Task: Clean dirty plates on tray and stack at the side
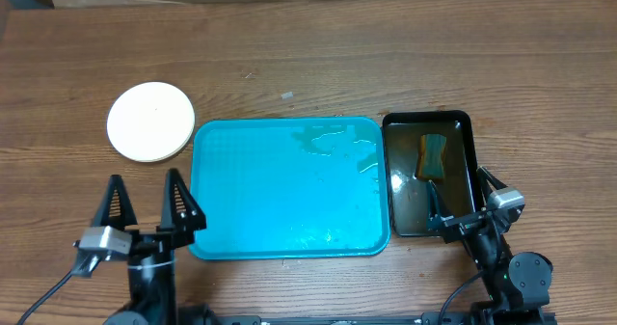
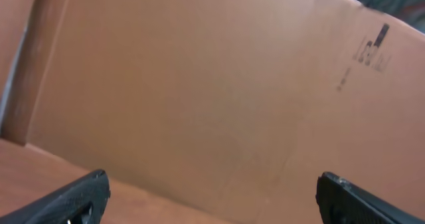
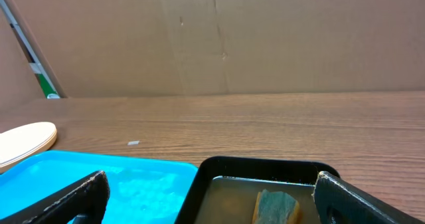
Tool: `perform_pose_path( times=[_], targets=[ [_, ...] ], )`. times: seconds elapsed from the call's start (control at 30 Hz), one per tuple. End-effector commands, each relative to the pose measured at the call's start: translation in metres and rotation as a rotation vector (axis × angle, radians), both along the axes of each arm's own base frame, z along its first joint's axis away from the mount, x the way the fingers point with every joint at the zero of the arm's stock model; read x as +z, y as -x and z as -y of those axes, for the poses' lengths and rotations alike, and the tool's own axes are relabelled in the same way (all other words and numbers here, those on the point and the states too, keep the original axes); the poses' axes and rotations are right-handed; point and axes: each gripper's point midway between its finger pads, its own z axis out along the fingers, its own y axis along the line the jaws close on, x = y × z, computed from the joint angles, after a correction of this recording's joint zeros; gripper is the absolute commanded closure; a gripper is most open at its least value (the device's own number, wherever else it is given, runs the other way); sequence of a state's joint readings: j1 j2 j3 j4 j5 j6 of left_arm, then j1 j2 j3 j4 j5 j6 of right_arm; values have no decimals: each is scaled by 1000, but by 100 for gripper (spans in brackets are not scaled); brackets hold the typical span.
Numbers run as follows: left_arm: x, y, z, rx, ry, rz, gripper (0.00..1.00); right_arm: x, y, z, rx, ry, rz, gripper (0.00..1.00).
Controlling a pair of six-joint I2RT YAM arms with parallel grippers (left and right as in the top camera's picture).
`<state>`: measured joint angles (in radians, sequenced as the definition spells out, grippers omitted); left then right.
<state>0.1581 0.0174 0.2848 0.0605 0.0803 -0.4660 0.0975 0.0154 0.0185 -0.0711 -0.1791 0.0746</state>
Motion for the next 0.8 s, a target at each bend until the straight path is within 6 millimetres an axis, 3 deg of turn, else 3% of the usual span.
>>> perform_pose_path(
  times=[0.0,0.23,0.37,0.63,0.77],
  targets=[
    [-26,-10,5,-35,-4,-36,0,-2,0,2,-6,-4,4,0],
    [-97,-32,0,-26,26,-178,0,-2,0,2,-7,-4,4,0],
    [-115,-36,2,-17,2,-213,0,-2,0,2,-6,-4,4,0],
    [-145,-38,25,-61,-343,-327,0,-2,0,2,-6,-4,4,0],
    [-163,-38,25,-71,-353,-399,0,-2,0,2,-6,-4,4,0]
  ],
)
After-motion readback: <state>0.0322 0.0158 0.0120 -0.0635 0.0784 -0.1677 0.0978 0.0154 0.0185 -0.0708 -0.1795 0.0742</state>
